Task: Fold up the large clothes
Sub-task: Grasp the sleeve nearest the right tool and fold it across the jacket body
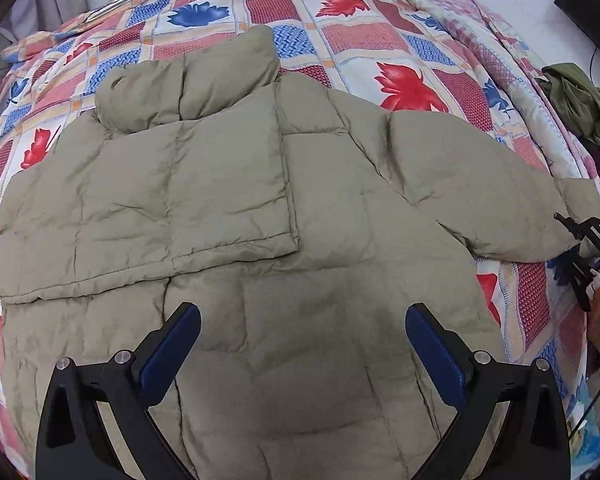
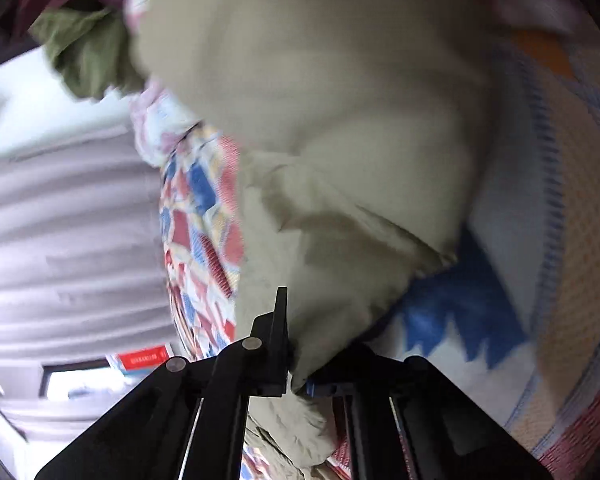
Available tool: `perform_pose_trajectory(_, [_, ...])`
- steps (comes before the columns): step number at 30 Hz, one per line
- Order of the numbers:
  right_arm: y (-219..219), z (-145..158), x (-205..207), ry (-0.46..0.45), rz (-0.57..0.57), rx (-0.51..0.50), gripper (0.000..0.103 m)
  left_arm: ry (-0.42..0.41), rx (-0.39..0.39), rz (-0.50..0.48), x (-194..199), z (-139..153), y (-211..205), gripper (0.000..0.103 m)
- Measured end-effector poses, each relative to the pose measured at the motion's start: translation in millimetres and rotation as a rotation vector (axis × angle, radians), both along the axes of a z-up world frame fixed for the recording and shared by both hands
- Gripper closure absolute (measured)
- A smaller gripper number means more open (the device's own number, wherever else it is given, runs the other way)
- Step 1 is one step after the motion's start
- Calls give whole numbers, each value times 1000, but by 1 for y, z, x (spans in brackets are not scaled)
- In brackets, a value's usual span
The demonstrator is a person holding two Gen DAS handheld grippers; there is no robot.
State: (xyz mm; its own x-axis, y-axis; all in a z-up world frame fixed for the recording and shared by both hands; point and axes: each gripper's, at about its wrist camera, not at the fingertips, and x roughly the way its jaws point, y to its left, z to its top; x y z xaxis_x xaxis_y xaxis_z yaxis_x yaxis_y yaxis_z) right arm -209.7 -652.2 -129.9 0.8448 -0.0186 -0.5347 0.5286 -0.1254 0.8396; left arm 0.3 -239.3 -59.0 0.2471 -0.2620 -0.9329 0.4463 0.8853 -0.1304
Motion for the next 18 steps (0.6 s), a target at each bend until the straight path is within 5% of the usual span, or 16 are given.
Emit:
perform_pose_trajectory(9, [56,96,87,-64,305,-272,98,-84,7,39,28,22,47,0])
perform_pose_trajectory(18, [246,142,228,-17,788,-635,97,-118,6,135,65,34,137,0])
